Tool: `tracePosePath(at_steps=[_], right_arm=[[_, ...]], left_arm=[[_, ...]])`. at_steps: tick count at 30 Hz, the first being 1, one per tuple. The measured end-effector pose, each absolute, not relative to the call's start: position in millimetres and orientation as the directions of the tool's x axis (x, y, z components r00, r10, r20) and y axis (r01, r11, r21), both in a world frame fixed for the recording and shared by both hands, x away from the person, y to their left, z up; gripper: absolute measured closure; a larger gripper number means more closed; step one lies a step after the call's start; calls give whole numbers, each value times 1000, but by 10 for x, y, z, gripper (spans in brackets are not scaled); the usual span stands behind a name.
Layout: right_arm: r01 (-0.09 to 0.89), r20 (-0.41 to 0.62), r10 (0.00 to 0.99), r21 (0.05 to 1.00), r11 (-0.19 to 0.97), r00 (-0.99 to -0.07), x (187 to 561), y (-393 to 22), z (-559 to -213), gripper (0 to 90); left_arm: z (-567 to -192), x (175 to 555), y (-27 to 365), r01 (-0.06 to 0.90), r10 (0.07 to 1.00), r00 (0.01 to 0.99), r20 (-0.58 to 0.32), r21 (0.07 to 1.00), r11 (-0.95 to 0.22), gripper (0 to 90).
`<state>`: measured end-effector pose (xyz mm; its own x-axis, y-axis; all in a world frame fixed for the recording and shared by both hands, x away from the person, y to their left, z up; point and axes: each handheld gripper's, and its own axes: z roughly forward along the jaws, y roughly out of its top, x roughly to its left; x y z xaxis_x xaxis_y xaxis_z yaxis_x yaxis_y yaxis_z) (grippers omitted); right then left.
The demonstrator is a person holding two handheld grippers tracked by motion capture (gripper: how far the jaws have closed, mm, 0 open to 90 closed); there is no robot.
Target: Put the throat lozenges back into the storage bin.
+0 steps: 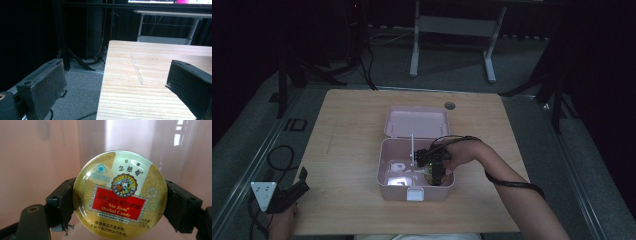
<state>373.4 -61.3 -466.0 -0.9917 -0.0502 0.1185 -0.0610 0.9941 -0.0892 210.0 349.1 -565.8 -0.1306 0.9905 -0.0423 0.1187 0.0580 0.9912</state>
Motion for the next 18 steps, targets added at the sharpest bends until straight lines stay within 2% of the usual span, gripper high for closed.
tracePosePath(at_steps=[13,18], right_arm=[[-32,99,-19,-128,991,-995,3740,-614,-4838,197],[-8,88,3,-119,993,-996,3750,-616,-4842,148]], left_arm=[[-5658,2095,3491,119,991,-131,-39,991,55,25],[-5658,2096,3489,117,991,-130,-39,992,54,25]])
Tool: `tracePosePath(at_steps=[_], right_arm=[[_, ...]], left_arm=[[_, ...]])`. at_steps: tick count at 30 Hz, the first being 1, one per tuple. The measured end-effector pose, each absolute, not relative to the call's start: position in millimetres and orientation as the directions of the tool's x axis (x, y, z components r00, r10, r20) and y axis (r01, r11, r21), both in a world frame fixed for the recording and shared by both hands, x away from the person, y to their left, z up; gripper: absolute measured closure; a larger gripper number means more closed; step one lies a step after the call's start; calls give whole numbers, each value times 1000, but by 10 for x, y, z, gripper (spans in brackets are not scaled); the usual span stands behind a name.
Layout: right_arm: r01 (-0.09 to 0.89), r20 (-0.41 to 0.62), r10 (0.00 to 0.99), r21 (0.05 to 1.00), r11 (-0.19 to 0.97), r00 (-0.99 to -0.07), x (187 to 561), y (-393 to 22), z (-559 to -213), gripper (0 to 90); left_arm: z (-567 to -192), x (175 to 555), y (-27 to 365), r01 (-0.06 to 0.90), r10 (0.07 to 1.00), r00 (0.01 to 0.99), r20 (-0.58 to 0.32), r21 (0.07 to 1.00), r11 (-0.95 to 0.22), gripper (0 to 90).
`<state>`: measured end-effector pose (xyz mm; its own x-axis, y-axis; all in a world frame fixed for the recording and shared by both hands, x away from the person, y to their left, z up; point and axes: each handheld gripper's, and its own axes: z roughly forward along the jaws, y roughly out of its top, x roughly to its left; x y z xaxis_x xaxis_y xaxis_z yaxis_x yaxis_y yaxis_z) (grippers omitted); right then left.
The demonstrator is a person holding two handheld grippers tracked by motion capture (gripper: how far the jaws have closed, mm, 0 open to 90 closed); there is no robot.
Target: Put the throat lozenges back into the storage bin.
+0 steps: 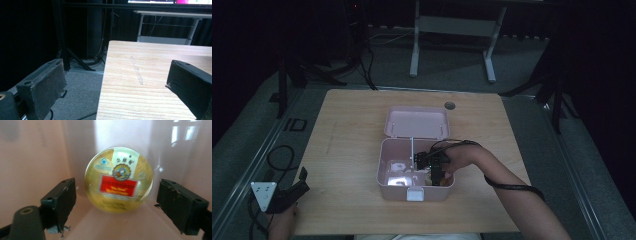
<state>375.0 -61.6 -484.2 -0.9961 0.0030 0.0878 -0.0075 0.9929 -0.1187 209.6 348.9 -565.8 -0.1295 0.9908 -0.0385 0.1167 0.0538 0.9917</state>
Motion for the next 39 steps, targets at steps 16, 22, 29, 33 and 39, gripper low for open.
tracePosePath(at_steps=[16,22,29,33,39], right_arm=[[50,32,48,85,995,-998,3759,-779,-4308,131],[83,-2,86,205,975,-996,3762,-1050,-4017,112],[168,-59,201,349,922,-978,3855,-1462,-3803,112],[188,-73,234,392,900,-969,3884,-1652,-3780,112],[254,-62,307,420,871,-950,3925,-1990,-3984,112]], left_arm=[[-5658,2096,3492,120,991,-129,-39,991,54,25],[-5658,2096,3490,121,991,-129,-38,991,53,25],[-5658,2093,3490,117,990,-132,-39,992,55,25],[-5658,2094,3491,117,990,-132,-40,992,56,25],[-5658,2094,3490,117,990,-132,-40,992,56,25]])
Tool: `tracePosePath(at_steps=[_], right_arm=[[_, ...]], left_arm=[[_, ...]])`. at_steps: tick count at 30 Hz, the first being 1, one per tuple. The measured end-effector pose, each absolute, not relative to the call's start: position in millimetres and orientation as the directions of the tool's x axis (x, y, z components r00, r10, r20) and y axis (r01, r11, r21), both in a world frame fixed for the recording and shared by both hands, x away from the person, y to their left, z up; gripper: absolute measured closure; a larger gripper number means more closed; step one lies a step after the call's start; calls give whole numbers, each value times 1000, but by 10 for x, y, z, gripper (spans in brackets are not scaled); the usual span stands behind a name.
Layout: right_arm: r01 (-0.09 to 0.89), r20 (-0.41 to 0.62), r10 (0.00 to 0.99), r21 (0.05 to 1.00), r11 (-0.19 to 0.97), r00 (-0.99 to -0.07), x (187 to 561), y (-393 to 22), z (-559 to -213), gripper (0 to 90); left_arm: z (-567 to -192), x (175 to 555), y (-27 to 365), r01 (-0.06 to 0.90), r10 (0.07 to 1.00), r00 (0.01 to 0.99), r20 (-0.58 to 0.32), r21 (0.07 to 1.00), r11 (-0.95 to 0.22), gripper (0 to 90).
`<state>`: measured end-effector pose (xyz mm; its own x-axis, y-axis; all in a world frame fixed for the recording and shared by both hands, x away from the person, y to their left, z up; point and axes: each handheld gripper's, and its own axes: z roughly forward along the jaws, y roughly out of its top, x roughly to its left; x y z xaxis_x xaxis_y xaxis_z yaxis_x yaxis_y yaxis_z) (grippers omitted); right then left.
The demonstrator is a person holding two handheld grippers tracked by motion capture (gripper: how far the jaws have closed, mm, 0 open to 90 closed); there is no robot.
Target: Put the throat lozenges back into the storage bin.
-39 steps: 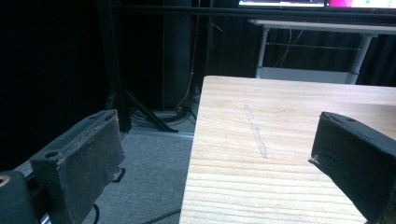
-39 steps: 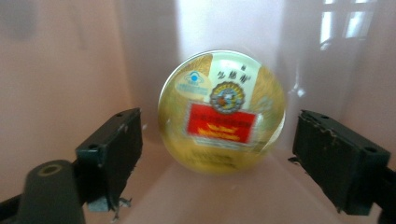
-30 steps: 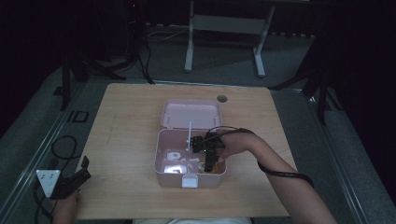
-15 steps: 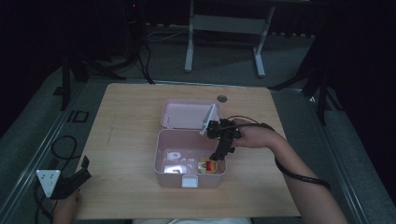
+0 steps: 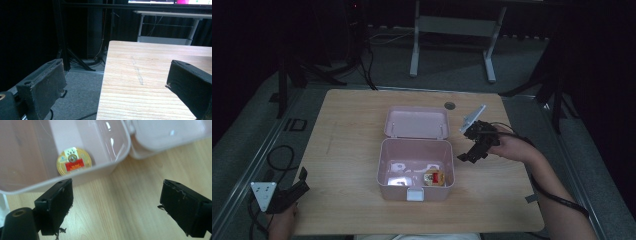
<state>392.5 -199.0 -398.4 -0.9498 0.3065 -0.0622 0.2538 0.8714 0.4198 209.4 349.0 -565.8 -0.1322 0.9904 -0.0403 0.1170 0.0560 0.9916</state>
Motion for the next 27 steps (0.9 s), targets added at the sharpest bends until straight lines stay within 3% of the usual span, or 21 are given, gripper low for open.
tracePosePath(at_steps=[15,21,27], right_arm=[[441,-19,552,578,687,-834,4061,-2432,-5019,112],[445,-47,632,669,595,-774,4064,-2557,-5267,112],[451,-86,694,701,553,-715,4028,-2649,-5415,108]], left_arm=[[-5658,2094,3493,117,991,-128,-42,991,57,25],[-5659,2094,3491,114,991,-128,-42,992,57,25],[-5659,2094,3491,116,991,-127,-41,992,56,25]])
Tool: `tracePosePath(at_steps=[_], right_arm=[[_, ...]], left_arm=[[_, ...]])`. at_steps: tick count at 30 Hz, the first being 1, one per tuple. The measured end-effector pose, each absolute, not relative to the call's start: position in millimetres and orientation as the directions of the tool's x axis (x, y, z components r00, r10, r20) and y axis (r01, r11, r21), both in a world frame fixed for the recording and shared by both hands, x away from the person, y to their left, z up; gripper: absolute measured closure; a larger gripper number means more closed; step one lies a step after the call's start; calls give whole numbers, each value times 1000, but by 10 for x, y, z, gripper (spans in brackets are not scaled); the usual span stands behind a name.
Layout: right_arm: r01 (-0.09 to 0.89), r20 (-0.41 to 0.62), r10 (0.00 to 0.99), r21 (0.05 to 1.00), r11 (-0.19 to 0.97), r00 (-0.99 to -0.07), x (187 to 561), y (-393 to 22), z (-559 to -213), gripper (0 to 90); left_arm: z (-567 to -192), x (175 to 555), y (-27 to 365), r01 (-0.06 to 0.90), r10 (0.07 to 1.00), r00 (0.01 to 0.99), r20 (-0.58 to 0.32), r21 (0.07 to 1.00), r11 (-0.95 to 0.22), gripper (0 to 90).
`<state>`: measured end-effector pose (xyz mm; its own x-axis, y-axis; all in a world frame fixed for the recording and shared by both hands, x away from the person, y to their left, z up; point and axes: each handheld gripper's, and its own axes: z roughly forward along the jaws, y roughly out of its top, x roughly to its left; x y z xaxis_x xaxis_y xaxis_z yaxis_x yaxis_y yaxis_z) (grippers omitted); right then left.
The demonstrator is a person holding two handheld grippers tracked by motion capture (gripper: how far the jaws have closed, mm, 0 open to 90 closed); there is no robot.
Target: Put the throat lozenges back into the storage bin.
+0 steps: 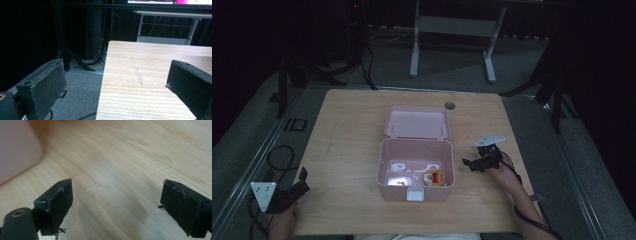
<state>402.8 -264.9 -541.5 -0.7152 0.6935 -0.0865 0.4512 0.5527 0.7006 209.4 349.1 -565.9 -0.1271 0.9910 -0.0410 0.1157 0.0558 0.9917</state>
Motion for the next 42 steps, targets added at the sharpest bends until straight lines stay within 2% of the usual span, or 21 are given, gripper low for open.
tracePosePath(at_steps=[10,13,20,26,31,35,42], right_arm=[[464,-100,780,755,464,-618,3930,-2885,-5455,108],[479,-116,824,765,430,-554,3867,-3024,-5456,108],[500,-119,852,765,406,-510,3786,-3190,-5448,108],[514,-51,877,793,327,-478,3725,-3402,-5430,108],[486,-24,907,838,247,-420,3695,-3521,-5450,108],[471,20,910,860,195,-414,3683,-3585,-5427,108],[506,10,929,841,192,-369,3692,-3688,-5439,108]], left_arm=[[-5659,2094,3491,116,991,-127,-41,992,56,25],[-5659,2093,3490,115,991,-128,-40,992,55,25],[-5659,2094,3489,115,991,-129,-39,992,54,25],[-5660,2094,3488,113,991,-128,-37,992,52,25],[-5660,2091,3491,111,991,-129,-44,992,59,25],[-5661,2088,3496,109,990,-129,-48,992,63,25],[-5660,2089,3492,111,991,-130,-45,992,59,25]])
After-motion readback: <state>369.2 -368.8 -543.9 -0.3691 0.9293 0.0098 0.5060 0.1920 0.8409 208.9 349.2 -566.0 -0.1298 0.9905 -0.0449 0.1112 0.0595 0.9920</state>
